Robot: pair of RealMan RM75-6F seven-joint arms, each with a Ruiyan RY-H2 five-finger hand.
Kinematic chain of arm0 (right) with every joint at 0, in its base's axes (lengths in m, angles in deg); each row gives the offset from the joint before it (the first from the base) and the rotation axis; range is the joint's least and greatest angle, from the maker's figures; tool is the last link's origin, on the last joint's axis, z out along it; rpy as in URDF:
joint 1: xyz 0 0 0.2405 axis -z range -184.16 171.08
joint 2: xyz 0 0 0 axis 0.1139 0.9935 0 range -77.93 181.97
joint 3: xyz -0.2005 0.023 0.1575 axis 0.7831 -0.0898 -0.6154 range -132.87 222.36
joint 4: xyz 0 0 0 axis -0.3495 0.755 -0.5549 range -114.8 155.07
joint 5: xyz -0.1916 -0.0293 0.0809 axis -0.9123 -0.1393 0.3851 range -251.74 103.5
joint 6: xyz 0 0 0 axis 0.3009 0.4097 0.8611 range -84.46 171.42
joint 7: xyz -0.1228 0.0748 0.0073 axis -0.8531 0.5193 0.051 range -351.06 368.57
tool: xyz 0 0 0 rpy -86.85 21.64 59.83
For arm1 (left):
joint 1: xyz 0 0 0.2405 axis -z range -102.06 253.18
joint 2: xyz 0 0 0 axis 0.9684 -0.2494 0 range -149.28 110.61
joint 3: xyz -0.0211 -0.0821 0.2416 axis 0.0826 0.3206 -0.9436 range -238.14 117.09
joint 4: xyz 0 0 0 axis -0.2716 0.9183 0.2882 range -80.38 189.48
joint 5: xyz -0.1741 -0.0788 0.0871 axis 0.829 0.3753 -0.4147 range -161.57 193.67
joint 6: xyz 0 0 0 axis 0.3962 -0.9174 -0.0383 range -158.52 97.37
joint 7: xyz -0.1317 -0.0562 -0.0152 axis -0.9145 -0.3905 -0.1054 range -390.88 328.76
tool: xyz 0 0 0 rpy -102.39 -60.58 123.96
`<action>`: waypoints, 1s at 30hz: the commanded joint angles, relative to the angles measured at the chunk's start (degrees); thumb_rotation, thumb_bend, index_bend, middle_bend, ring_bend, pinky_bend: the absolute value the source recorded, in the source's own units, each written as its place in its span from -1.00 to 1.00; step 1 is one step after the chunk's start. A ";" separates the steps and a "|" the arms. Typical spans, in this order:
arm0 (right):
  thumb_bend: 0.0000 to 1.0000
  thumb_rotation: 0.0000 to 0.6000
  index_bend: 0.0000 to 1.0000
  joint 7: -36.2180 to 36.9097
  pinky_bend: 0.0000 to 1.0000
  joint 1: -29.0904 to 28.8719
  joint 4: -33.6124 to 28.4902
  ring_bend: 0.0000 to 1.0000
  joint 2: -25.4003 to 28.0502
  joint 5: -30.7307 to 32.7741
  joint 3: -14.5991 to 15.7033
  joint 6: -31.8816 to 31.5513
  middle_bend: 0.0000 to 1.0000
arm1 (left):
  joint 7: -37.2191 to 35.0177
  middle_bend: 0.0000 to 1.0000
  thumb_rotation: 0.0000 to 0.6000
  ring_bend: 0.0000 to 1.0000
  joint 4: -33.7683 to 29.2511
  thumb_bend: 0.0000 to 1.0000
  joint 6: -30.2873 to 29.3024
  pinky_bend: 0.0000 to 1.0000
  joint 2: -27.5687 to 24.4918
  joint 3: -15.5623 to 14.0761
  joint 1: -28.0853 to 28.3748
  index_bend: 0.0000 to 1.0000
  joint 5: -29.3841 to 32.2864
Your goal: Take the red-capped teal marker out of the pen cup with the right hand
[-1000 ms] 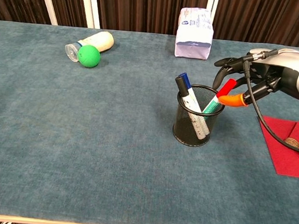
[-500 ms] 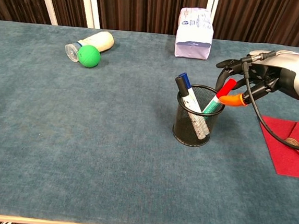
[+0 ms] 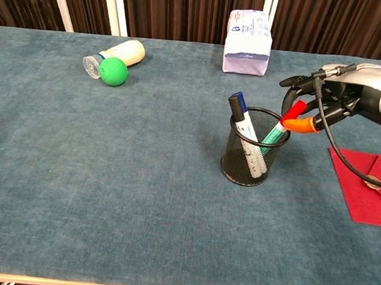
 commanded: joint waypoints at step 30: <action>0.05 1.00 0.22 12.75 -0.68 7.94 -4.76 -1.00 19.90 -5.68 -2.76 -0.02 -1.00 | 0.49 -0.95 1.00 -0.84 -0.53 -0.09 0.48 -0.91 0.14 -0.17 0.25 -0.70 0.26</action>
